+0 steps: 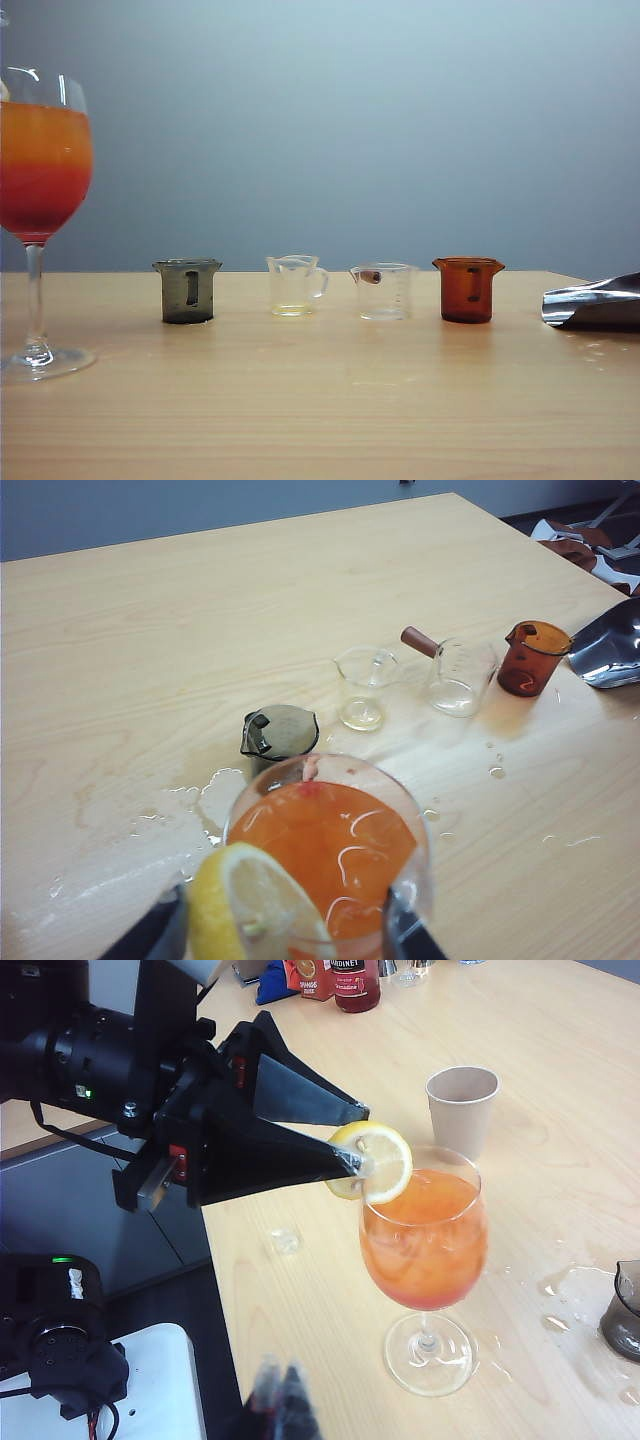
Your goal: Pick up the lemon slice from the paper cup on the left and carefully insert it into the rim of the goblet.
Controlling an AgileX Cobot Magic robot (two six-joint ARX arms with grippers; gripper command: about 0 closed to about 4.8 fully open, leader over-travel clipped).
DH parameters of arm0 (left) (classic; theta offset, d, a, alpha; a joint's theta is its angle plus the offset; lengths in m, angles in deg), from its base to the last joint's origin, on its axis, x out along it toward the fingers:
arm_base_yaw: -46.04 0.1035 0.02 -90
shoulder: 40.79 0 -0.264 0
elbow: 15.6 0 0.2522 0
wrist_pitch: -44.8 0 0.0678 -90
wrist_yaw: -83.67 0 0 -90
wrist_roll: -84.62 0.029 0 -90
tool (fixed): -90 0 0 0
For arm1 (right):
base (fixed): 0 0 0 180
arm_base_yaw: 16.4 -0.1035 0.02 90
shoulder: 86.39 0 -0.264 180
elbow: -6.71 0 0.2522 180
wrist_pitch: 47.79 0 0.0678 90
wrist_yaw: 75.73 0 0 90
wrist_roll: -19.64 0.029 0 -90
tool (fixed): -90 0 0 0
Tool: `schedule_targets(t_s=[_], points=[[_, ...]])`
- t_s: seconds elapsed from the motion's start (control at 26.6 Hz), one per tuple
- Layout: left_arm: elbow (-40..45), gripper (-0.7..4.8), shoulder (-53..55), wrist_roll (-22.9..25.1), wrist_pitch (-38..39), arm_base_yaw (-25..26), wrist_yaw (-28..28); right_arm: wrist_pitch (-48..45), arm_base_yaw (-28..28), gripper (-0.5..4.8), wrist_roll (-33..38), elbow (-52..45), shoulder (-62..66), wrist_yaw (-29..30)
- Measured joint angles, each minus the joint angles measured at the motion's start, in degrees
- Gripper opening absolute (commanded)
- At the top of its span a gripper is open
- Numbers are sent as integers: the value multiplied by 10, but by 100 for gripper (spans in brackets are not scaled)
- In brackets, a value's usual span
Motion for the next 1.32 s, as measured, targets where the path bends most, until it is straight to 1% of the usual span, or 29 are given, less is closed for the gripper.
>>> schedule_targets(t_s=[0.6,0.64,0.68,0.72,0.79,0.83,0.9,0.98,1.09,1.2,1.32], points=[[-17,247,0,0,-11,0,0,-1,0,-7,0,0,0,-7],[-29,239,1,0,-10,0,0,-1,0,-7,0,0,0,-7],[-48,208,1,-3,-21,0,-3,-1,0,-7,0,0,0,-11],[-63,152,1,-4,-26,0,-6,-1,0,-7,0,0,0,-17],[-91,-17,0,-4,-35,0,-15,1,5,-7,0,0,-3,-26],[-106,-6,0,-4,-36,0,-17,0,10,-7,0,0,-5,-27],[-124,-6,-2,-7,-38,0,-25,0,21,-7,0,0,-11,-29],[-136,-6,-6,-19,-36,0,-46,2,38,-7,0,0,-15,-24],[-143,-6,-19,-56,-32,0,-85,31,68,-7,0,0,-23,-20],[-143,-6,-42,-65,-12,0,-103,57,115,-7,0,-5,-43,-16],[-143,-6,-78,-66,11,0,-146,66,172,-7,0,-20,-76,-14]])
